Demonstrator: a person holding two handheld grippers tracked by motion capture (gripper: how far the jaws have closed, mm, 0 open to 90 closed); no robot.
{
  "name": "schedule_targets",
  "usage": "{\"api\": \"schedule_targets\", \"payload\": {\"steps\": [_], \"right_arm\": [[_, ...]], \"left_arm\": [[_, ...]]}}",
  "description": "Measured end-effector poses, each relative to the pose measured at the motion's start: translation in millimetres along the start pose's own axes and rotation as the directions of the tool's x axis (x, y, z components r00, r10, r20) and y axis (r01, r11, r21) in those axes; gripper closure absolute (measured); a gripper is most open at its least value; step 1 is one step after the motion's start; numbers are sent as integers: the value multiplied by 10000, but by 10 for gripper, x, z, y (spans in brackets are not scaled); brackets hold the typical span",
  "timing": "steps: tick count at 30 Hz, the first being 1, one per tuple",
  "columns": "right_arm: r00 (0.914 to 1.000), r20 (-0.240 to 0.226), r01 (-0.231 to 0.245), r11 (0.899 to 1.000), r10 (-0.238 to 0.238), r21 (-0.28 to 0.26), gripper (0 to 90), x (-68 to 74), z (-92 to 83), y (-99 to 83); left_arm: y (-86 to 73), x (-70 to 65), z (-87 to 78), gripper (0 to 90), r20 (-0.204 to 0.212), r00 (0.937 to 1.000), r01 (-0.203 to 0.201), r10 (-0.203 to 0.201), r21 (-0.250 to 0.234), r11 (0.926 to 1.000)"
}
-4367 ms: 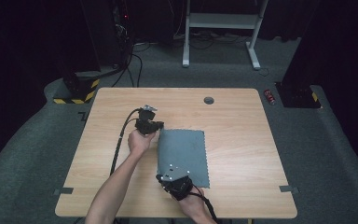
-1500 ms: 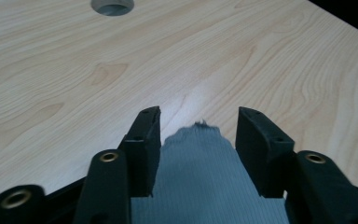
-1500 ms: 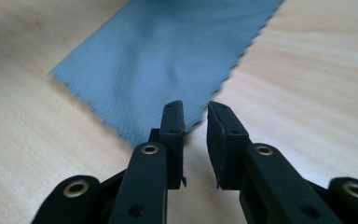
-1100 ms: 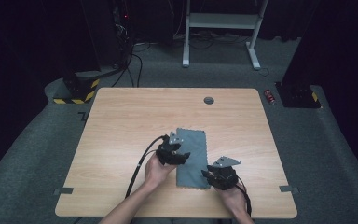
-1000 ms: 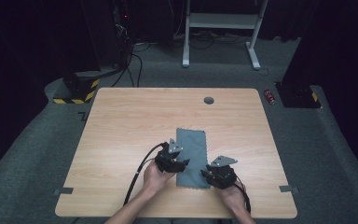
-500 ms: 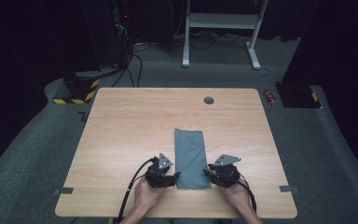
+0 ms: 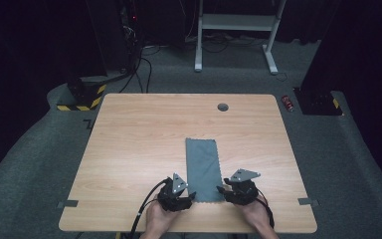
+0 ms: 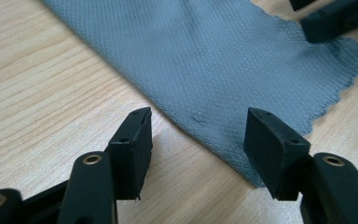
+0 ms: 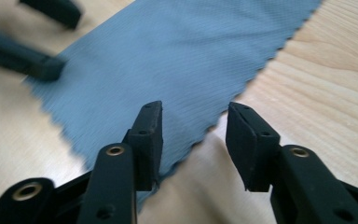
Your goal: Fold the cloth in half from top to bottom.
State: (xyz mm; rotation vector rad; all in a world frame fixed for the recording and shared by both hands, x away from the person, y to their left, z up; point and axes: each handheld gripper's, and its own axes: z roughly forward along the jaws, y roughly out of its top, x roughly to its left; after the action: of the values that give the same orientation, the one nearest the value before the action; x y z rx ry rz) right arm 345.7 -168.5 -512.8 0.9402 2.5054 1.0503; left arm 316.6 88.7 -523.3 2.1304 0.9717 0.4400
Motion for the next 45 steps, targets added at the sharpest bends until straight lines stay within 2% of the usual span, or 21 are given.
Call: {"api": "schedule_targets", "payload": {"steps": [2,5,8,12,14,17,18,21,22,24,26,27,32,35,36,39,41,45], "right_arm": [[9997,16,259,9993,-260,254,542,35,-2,-40],[9999,-60,107,9998,-106,172,555,27,-13,-82],[9996,-77,272,9995,-270,189,601,78,2,-62],[9993,-182,339,9993,-335,187,599,147,49,-17],[9991,-183,379,9991,-376,162,601,188,73,3],[9989,-223,418,9991,-416,87,599,230,101,18],[9989,-213,408,9991,-406,81,599,236,103,20],[9993,-321,186,9998,-184,74,584,225,102,20],[9990,-440,61,9999,-54,151,567,212,107,38],[9986,-505,-112,9997,124,238,550,180,107,75],[9984,-392,-417,9991,415,-22,551,123,89,112],[9977,-253,-631,9979,628,-130,549,77,90,137],[9928,-22,-1198,9928,1197,-102,551,-86,176,251],[9948,274,-974,9952,977,-121,619,-136,242,324],[9945,309,-988,9947,996,-275,643,-161,263,333],[9913,497,-1213,9926,1216,-95,712,-259,354,393],[9883,282,-1495,9887,1498,-125,761,-343,390,458],[9868,347,-1572,9873,1579,-207,791,-435,417,582]], "left_arm": [[-16,-9,-1,420,-5,10000,76,-76,-103,9999],[-29,-3,-6,421,10,10000,38,-38,-169,9998],[-31,32,-23,433,9,10000,-54,54,-105,9999],[-66,108,-75,453,94,9999,49,-49,6,10000],[-92,149,-107,464,42,10000,-64,63,11,10000],[-124,183,-144,471,35,10000,-16,16,16,10000],[-129,183,-148,473,97,9999,73,-73,17,10000],[-79,197,-118,469,132,9999,9,-11,186,9998],[-58,213,-106,454,131,9999,8,-11,265,9996],[-4,265,-72,438,243,9993,293,-301,337,9990],[27,297,-57,422,336,9984,443,-453,299,9986],[92,350,-19,418,440,9965,699,-708,232,9973],[261,510,145,405,376,9951,900,-918,461,9949],[348,606,228,406,223,9950,964,-973,386,9946],[383,649,256,406,86,9957,919,-923,335,9952],[457,743,305,406,-104,9947,1027,-1025,178,9946],[507,808,325,410,-157,9921,1245,-1245,-41,9922],[631,932,397,416,-311,9900,1375,-1375,-18,9905]]}}
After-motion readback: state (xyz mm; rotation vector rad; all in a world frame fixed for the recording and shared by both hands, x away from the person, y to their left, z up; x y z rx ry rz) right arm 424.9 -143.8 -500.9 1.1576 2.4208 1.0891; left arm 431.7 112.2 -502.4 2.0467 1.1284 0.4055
